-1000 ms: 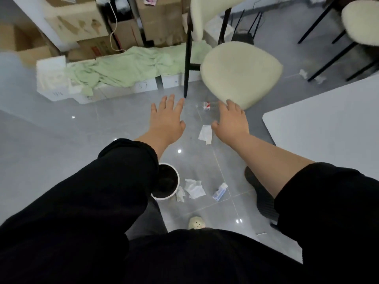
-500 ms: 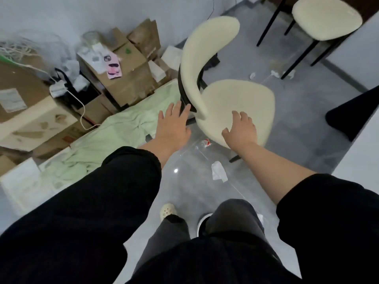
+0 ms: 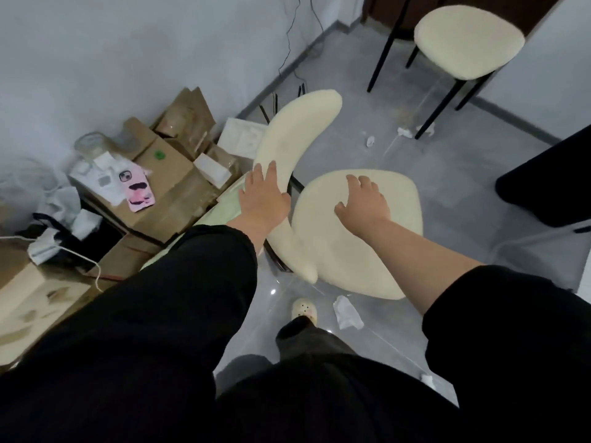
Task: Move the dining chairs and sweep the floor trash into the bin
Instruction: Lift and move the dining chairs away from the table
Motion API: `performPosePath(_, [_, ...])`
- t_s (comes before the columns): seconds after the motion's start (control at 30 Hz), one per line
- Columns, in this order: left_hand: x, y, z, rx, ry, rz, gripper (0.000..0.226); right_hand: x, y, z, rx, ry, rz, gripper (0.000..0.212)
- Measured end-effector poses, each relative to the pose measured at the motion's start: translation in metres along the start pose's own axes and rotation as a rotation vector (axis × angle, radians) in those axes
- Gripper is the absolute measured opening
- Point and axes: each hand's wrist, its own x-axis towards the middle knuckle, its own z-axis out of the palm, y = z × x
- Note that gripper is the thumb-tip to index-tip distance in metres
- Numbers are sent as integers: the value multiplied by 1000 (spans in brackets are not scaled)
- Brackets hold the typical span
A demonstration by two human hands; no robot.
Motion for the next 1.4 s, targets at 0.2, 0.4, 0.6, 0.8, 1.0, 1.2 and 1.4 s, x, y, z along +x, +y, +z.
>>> performPosePath(0.2, [60,23,-6,116,-33,56,77,35,1,2,98,-168,111,66])
performPosePath(0.4, [107,10,-20,-2,-23,202,88,61,-23,8,614,-305,484,73])
performPosePath(0.6, [151,-11,-36,-575,-292,-28,63,58,-59,23,923,-206,905,65])
performPosePath(0.8, [165,-17,-31,-742,-369,-84,62,10,-83,43,1016,36,1446,67])
performPosePath(1.0, [162,-16,-25,-717,-328,-75,52,-23,-123,68,1839,283,1778,80])
performPosePath(1.2, [164,-21,-22,-816,-386,-90,52,-9,-180,81,2288,488,1779,94])
performPosePath(1.4, [186,-25,-20,-964,-546,-77,58,2,-185,80,2433,695,1783,63])
